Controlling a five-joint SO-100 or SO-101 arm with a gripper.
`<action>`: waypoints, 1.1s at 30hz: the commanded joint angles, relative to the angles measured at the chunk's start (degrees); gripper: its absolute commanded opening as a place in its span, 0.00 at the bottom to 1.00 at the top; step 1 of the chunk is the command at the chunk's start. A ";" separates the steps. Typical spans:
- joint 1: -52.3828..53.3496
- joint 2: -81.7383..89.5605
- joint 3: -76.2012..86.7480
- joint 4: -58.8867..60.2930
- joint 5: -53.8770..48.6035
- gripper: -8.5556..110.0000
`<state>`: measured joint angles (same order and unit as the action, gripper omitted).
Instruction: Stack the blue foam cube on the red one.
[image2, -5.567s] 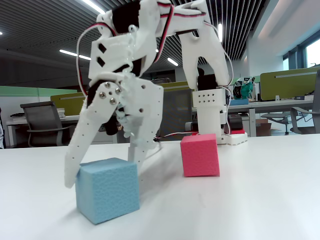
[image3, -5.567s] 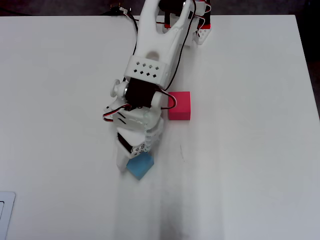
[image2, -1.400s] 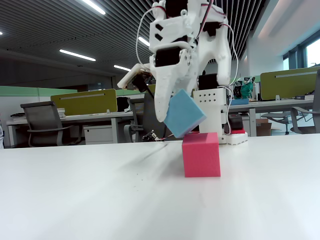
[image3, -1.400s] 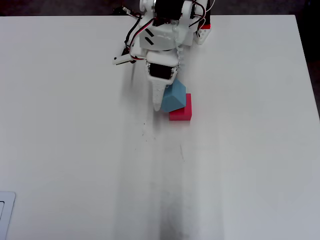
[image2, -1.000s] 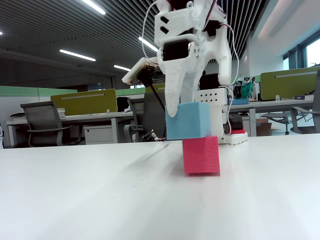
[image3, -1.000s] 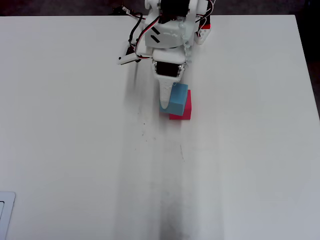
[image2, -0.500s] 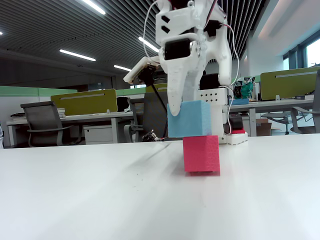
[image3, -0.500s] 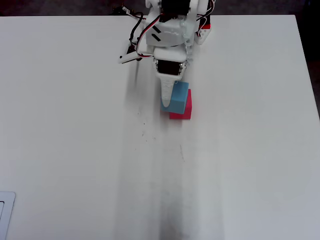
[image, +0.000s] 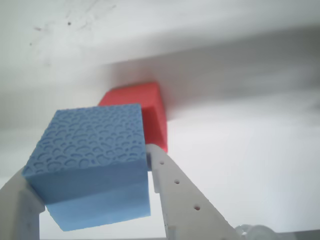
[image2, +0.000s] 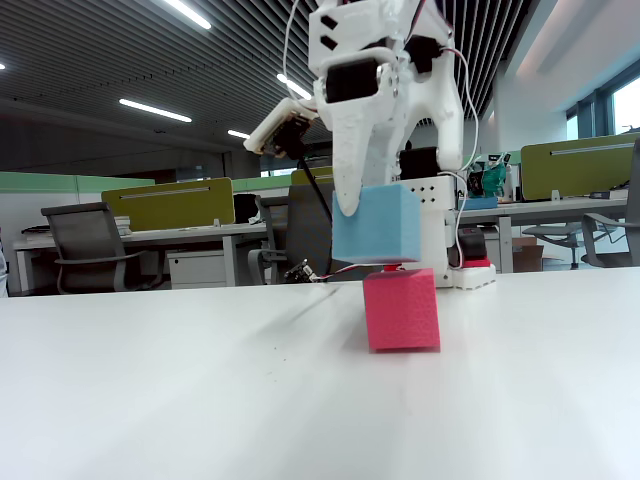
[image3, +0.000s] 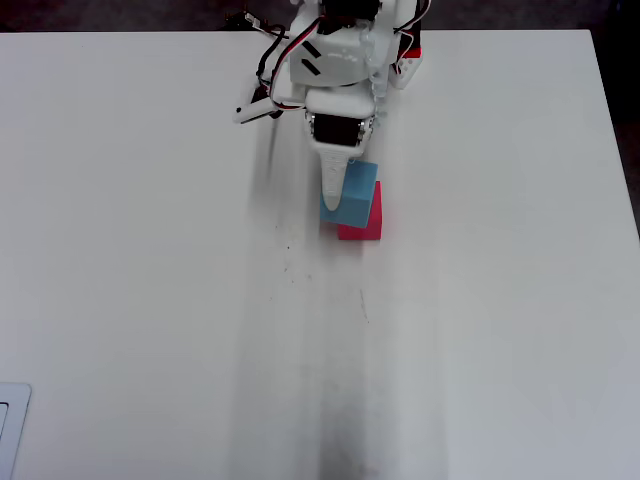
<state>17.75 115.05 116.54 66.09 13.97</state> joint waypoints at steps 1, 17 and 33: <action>-0.09 0.62 -3.52 1.76 0.44 0.26; -0.79 -0.09 0.53 0.09 1.23 0.26; 1.32 -2.29 -1.76 1.41 1.23 0.30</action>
<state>18.90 112.76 117.42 67.15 14.94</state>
